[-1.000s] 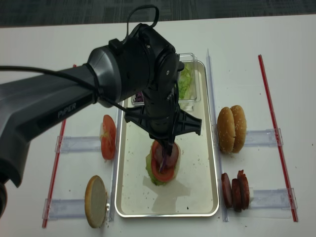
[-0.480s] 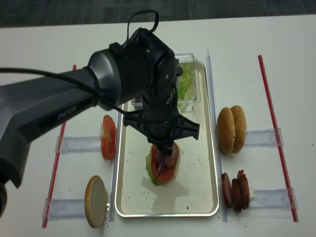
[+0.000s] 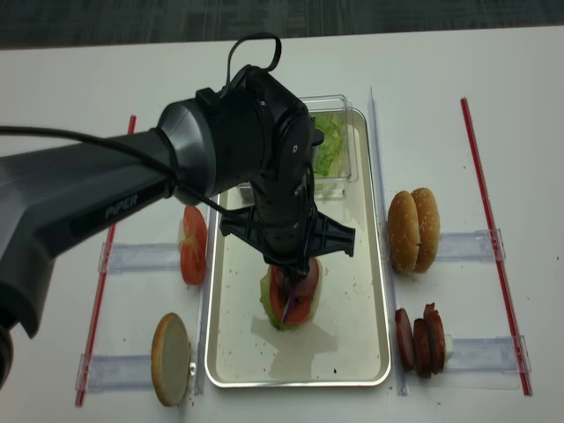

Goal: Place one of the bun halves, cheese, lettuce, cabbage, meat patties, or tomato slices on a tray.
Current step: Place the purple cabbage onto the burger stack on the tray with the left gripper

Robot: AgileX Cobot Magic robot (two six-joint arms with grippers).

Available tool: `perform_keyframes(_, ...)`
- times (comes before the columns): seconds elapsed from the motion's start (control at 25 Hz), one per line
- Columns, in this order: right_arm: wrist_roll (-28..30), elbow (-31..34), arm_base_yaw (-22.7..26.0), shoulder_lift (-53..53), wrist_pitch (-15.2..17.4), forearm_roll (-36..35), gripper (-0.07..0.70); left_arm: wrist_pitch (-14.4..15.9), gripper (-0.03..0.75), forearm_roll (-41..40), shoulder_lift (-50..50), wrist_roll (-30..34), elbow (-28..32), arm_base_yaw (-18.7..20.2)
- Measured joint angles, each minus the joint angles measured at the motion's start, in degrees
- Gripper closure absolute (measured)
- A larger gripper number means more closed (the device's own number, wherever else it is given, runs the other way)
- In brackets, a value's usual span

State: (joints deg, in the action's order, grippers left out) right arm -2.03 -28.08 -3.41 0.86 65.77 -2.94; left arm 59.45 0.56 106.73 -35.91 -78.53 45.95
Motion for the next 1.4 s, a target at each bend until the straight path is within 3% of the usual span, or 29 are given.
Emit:
perform_keyframes(0.52, 0.00, 0.00, 0.00, 0.00, 0.00, 0.00, -0.060, -1.56, 0.690, 0.12, 0.00, -0.01, 0.04, 0.00)
perform_keyframes(0.72, 0.00, 0.00, 0.00, 0.00, 0.00, 0.00, -0.060, -1.65, 0.636, 0.12, 0.00, -0.01, 0.04, 0.00)
perform_keyframes(1.04, 0.00, 0.00, 0.00, 0.00, -0.24, 0.00, -0.060, -1.65, 0.477, 0.01, 0.00, -0.01, 0.04, 0.00)
perform_keyframes(1.4, 0.00, 0.00, 0.00, 0.00, -0.24, 0.00, -0.060, -1.65, 0.459, -0.16, 0.00, -0.01, 0.04, 0.00)
